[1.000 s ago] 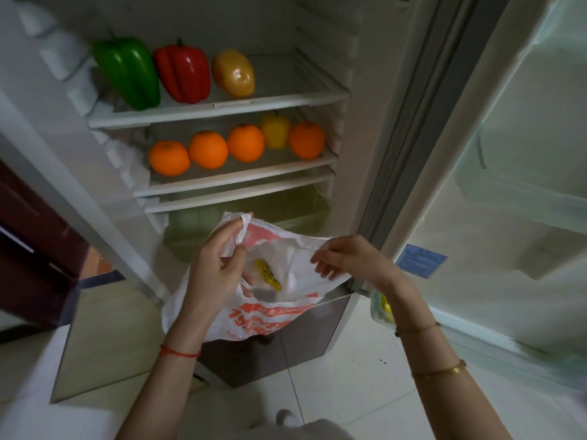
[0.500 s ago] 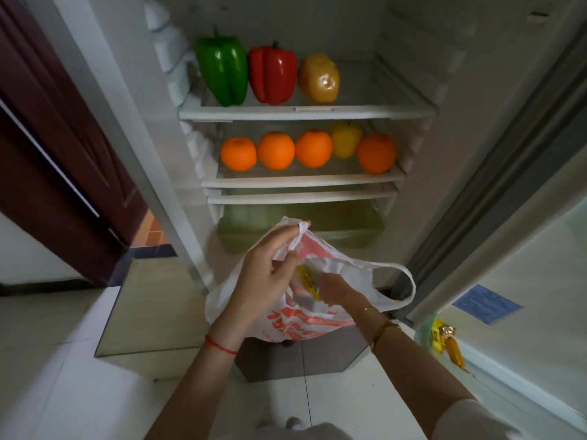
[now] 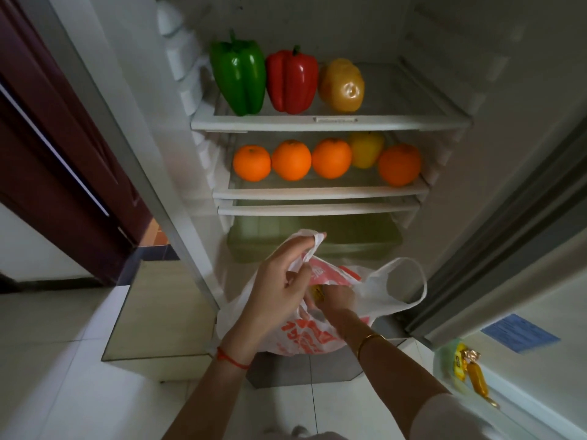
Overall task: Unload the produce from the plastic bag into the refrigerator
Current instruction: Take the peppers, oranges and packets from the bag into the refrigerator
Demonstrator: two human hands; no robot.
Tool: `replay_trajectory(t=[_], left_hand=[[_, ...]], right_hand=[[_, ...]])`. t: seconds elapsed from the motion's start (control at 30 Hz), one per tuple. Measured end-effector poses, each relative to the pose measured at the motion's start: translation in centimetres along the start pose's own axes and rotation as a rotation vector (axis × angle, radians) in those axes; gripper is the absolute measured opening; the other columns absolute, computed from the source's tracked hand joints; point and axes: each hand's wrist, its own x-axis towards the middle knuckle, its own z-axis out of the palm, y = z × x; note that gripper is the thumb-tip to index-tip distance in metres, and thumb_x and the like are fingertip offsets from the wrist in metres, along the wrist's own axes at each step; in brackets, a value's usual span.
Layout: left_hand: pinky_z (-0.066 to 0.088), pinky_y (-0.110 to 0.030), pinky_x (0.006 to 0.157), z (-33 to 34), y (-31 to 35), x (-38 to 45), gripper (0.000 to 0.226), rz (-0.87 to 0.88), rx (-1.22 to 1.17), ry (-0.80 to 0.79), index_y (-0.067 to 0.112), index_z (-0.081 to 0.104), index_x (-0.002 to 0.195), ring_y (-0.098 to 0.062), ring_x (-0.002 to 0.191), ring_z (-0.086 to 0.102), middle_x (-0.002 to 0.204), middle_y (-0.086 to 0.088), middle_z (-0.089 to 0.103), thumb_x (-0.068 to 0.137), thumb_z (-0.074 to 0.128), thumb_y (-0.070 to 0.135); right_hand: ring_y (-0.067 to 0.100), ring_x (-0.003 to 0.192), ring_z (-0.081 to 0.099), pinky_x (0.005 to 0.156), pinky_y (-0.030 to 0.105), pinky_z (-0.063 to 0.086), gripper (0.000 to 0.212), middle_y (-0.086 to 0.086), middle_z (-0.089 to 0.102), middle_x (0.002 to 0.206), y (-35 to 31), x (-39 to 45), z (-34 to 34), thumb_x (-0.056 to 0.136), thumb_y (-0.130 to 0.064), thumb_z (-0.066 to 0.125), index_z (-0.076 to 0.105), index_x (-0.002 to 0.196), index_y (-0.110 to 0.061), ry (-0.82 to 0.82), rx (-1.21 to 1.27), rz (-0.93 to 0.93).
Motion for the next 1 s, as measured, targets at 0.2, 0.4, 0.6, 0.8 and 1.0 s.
replay_trajectory(t=[0.2,0.4,0.6,0.8,1.0], left_hand=[[0.059,-0.029,0.061,-0.3,0.0,0.1,0.056,0.018,-0.016,0.013,0.051,0.050,0.120,-0.015,0.067,0.069,0.134,0.032,0.051,0.096,0.050,0.001],[0.057,-0.033,0.053,0.0,0.3,0.0,0.048,0.043,-0.061,0.040,0.035,0.053,0.127,-0.013,0.048,0.064,0.142,0.014,0.050,0.096,0.049,-0.001],[0.043,-0.008,0.051,1.3,1.7,0.0,0.041,0.049,-0.024,0.082,0.021,0.055,0.126,0.002,0.051,0.059,0.139,0.009,0.050,0.095,0.049,-0.005],[0.058,-0.033,0.050,2.9,2.9,-0.5,0.054,0.074,-0.053,0.012,0.050,0.050,0.117,-0.020,0.057,0.069,0.133,0.037,0.046,0.096,0.048,0.000],[0.050,-0.009,0.054,5.5,4.6,-1.1,0.045,0.131,-0.024,-0.023,0.036,0.050,0.121,0.001,0.067,0.067,0.123,0.032,0.048,0.095,0.050,-0.001]], right_hand=[[0.021,0.092,0.067,0.083,0.030,0.053,0.030,0.002,0.070,0.098,-0.5,-0.5,-0.4,0.097,-0.041,0.048,0.069,0.105,-0.020,0.034,-0.040,-0.033],[0.012,0.088,0.060,0.083,0.026,0.051,0.049,-0.002,0.065,0.109,1.2,-1.5,-2.4,0.086,-0.059,0.056,0.056,0.122,-0.024,-0.244,0.313,0.056],[0.015,0.106,0.058,0.086,0.025,0.045,0.047,-0.006,0.059,0.118,4.3,-5.5,-6.9,0.086,-0.037,0.072,0.055,0.126,-0.021,-0.390,0.835,0.137],[0.008,0.093,0.058,0.079,0.020,0.041,0.046,-0.007,0.068,0.114,6.6,-8.3,-9.7,0.081,-0.056,0.064,0.066,0.118,-0.027,-0.288,0.440,-0.020],[0.004,0.072,0.063,0.067,0.011,0.050,0.040,-0.003,0.069,0.091,10.1,-13.1,-13.3,0.085,-0.038,0.070,0.065,0.116,-0.014,-0.153,0.766,0.007]])
